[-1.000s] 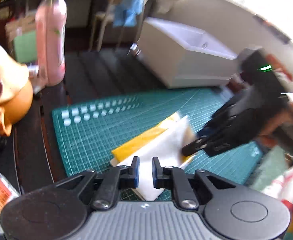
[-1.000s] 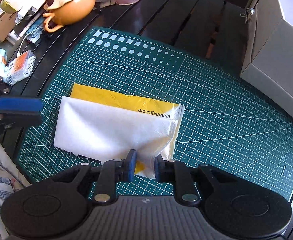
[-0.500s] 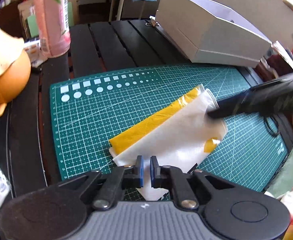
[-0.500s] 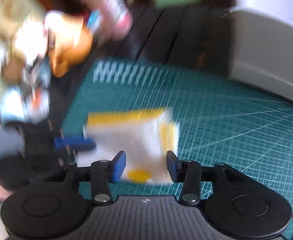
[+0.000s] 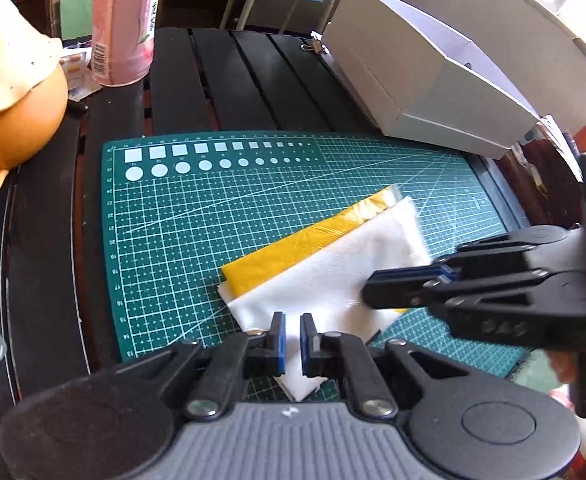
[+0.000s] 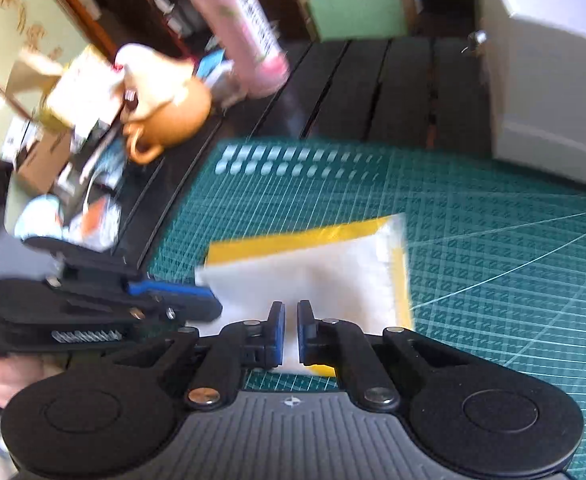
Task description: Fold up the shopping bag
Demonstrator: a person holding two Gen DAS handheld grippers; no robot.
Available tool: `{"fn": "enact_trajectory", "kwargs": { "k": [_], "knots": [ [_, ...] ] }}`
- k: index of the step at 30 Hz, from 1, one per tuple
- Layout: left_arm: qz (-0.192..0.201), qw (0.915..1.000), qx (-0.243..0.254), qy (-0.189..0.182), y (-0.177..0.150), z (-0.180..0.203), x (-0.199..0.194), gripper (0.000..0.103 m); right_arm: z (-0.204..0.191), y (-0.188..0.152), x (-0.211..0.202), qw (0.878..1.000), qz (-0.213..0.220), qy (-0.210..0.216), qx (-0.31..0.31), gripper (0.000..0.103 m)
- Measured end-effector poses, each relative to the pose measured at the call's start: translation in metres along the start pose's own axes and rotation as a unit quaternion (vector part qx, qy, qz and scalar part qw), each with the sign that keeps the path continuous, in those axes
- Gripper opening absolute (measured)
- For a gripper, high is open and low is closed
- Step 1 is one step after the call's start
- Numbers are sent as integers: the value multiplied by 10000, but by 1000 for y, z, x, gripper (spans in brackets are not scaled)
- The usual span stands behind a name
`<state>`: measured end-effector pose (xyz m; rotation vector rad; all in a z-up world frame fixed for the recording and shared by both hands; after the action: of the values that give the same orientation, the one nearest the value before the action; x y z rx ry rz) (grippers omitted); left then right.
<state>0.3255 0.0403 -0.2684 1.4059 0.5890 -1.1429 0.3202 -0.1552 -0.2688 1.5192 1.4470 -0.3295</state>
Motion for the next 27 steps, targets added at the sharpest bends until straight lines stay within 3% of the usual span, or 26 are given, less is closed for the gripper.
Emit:
{"fn": "enact_trajectory", "kwargs": {
  "k": [3,7,13,18,27],
  "knots": [
    [435,9984,-157,318,7,-6,-13,22,-4,1,4,9994,-147,-48,-299,4],
    [874,9915,-591,758,14,-14,-9,24,-4,0,7,9988,-236,34,-423,4],
    [606,9955,-562,474,22,-7,18,23,0,-2,7,9992,-233,181,-282,4],
    [396,9973,-359,501,25,-4,28,23,3,-2,7,9992,-219,304,-132,4],
    [-439,9955,-835,-48,19,-20,25,22,13,-4,0,9981,-263,524,177,3]
  ]
}}
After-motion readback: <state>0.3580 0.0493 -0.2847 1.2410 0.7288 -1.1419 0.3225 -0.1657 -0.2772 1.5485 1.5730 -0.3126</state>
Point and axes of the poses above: each gripper's, at about its wrist camera, not at the fingertips, and x roughly the way its jaws point, z to its right, y to its top, the point moved 1 cm from there along x, roughly the way its jaws point, and after that the axes turned 11 degrees about y, right-handed, at the moved point
